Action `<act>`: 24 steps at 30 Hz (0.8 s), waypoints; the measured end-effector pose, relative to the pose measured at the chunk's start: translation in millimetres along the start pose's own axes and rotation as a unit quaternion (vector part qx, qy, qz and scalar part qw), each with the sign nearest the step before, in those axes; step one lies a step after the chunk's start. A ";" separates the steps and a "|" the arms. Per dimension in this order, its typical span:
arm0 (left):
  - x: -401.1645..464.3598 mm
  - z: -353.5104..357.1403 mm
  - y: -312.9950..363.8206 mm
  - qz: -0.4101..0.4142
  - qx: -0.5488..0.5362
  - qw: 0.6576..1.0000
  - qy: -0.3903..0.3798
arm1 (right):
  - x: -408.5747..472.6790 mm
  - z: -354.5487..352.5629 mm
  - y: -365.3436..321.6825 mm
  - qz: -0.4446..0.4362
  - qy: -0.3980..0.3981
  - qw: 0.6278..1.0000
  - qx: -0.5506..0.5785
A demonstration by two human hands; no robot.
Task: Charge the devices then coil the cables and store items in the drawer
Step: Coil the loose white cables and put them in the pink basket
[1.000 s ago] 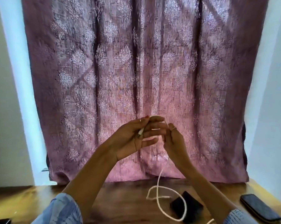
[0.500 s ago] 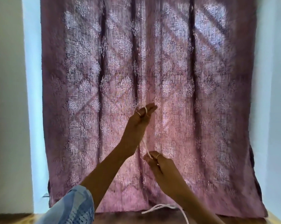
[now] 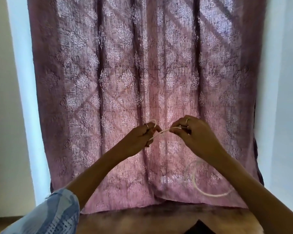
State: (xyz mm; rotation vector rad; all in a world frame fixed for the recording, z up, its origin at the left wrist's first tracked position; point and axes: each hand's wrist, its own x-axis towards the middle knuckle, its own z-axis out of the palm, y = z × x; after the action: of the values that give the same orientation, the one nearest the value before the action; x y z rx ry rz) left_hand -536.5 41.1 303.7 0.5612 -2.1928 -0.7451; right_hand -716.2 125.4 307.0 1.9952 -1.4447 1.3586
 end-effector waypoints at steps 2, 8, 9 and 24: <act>-1.5 4.0 1.3 -0.021 -0.091 0.996 -0.015 | 3.9 -2.2 1.5 -0.005 0.005 1.000 0.005; -7.8 15.1 7.4 -0.036 -0.293 0.952 -0.083 | 3.3 8.4 6.0 0.000 0.021 0.998 0.064; -8.1 16.7 9.2 -0.041 -0.313 0.944 -0.095 | 2.2 11.9 7.0 0.007 0.014 0.997 0.078; 14.6 20.7 30.8 0.090 -0.536 0.837 0.056 | -33.8 45.4 3.3 0.239 -0.208 0.873 0.372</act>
State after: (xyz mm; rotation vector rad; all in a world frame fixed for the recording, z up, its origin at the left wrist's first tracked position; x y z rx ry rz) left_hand -566.3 62.1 319.9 -0.1841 -1.3510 -1.5853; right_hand -697.4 110.3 255.6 2.6390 -1.8968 2.0237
